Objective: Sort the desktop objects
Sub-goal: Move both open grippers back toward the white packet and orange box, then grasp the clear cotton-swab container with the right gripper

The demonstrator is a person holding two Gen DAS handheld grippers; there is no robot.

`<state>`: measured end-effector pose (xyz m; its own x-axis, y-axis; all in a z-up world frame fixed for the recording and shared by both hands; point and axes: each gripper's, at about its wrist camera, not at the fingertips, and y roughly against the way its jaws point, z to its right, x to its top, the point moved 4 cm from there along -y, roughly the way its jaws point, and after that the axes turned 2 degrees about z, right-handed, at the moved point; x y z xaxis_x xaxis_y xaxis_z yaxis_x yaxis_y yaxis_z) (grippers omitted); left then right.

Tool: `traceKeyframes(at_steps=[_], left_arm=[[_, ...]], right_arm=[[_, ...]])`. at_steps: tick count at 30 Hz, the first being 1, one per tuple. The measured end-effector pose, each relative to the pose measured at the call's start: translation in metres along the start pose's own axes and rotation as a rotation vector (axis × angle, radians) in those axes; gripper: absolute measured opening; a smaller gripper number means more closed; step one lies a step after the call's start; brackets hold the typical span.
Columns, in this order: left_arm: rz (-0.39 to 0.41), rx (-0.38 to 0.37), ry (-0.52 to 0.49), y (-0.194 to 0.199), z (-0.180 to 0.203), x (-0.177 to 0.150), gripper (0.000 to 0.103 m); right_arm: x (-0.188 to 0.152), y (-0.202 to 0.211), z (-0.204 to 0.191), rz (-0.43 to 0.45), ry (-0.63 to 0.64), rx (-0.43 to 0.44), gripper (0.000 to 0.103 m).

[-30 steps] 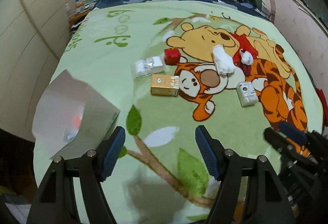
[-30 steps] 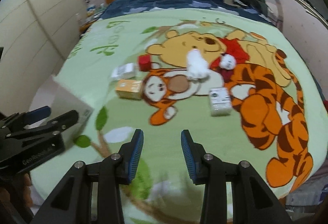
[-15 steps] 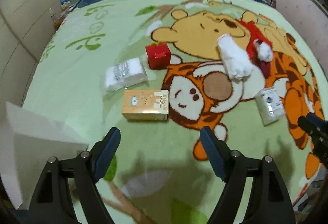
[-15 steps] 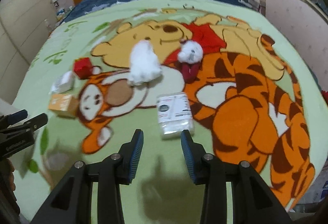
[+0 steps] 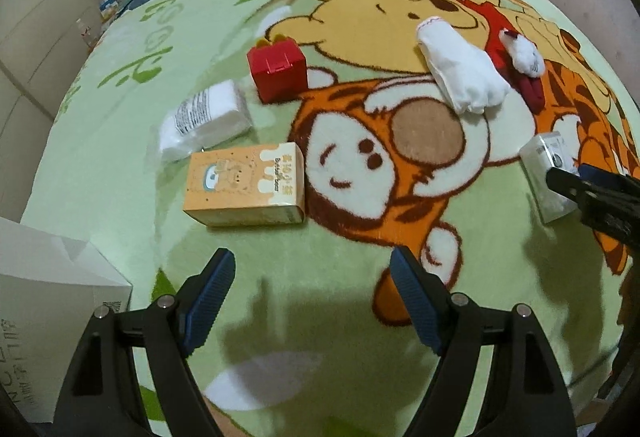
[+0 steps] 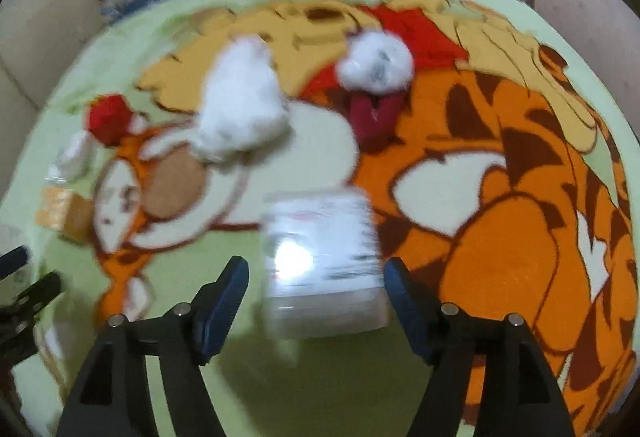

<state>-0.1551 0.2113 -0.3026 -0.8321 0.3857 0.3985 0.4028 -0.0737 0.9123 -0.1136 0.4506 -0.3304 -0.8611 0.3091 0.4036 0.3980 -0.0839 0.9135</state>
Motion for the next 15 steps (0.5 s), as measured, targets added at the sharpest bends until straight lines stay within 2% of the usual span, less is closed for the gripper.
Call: traceKeyframes(at_steps=[3, 6, 8, 10, 15], left_arm=[[0.005, 0.003, -0.006, 0.0, -0.002, 0.001, 0.081], [0.009, 0.005, -0.011, -0.003, -0.006, 0.006, 0.081], [0.013, 0.009, -0.021, -0.006, -0.009, 0.01, 0.081], [0.017, 0.013, -0.034, -0.01, -0.012, 0.015, 0.081], [0.02, -0.005, -0.175, -0.027, -0.008, 0.037, 0.081]], right_arm=[[-0.002, -0.017, 0.003, -0.058, -0.012, 0.006, 0.072], [-0.006, -0.024, -0.003, -0.05, 0.039, -0.008, 0.072], [-0.007, -0.024, -0.008, -0.035, 0.069, -0.012, 0.065], [-0.009, -0.023, -0.011, -0.03, 0.081, -0.01, 0.065], [-0.012, -0.022, -0.015, -0.034, 0.089, -0.001, 0.065]])
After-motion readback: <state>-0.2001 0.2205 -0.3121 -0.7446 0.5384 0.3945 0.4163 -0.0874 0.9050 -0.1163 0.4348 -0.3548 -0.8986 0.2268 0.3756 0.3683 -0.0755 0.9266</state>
